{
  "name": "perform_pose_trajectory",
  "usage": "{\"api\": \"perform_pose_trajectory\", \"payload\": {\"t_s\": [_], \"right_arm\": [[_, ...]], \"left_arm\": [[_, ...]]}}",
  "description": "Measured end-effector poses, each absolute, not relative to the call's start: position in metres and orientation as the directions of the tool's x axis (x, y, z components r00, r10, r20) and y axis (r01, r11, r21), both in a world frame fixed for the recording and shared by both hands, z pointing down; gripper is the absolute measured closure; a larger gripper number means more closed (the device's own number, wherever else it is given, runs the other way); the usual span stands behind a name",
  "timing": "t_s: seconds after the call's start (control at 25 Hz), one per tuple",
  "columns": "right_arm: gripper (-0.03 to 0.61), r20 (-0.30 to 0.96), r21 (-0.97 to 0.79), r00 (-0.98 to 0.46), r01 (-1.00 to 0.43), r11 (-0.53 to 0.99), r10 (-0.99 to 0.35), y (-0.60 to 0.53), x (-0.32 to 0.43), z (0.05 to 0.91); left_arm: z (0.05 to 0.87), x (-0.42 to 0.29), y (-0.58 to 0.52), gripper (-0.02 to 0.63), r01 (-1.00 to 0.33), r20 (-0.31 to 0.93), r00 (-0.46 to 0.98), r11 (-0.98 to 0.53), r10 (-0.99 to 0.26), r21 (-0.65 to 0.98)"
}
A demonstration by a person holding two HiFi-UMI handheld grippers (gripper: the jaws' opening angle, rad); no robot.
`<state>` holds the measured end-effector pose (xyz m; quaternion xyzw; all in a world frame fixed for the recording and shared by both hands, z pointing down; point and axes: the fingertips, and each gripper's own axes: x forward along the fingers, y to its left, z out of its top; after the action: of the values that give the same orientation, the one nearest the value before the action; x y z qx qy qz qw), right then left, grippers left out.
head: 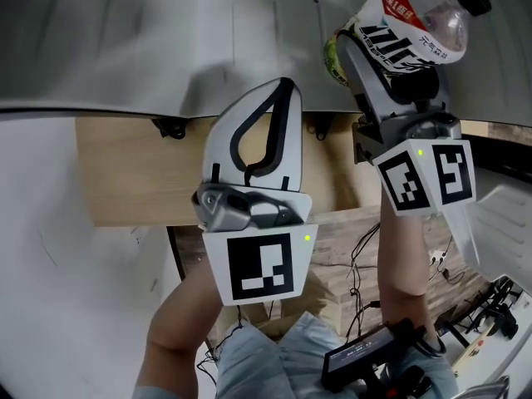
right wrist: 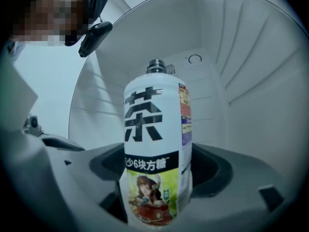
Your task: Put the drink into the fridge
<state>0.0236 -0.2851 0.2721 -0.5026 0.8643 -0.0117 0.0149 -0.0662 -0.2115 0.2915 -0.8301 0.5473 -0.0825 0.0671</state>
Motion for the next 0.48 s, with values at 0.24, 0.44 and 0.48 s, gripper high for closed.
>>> {"api": "perform_pose_trajectory", "payload": {"t_s": [0.24,0.44,0.48], "right_arm": [[0.189,-0.018,-0.034,-0.485,-0.873,0.486,-0.874,-0.305,0.021,0.274],[0.189,-0.027,-0.020,-0.487,-0.873,0.488,-0.873,-0.318,0.018,0.274],[0.189,-0.028,-0.016,-0.488,-0.873,0.488,-0.872,-0.321,0.018,0.274]], "left_arm": [[0.297,-0.070,-0.213,0.604,-0.899,0.075,0.386,-0.393,-0.919,-0.195],[0.298,-0.073,-0.214,0.604,-0.905,0.076,0.372,-0.380,-0.925,-0.192],[0.298,-0.074,-0.215,0.604,-0.905,0.077,0.370,-0.378,-0.926,-0.192]]}}
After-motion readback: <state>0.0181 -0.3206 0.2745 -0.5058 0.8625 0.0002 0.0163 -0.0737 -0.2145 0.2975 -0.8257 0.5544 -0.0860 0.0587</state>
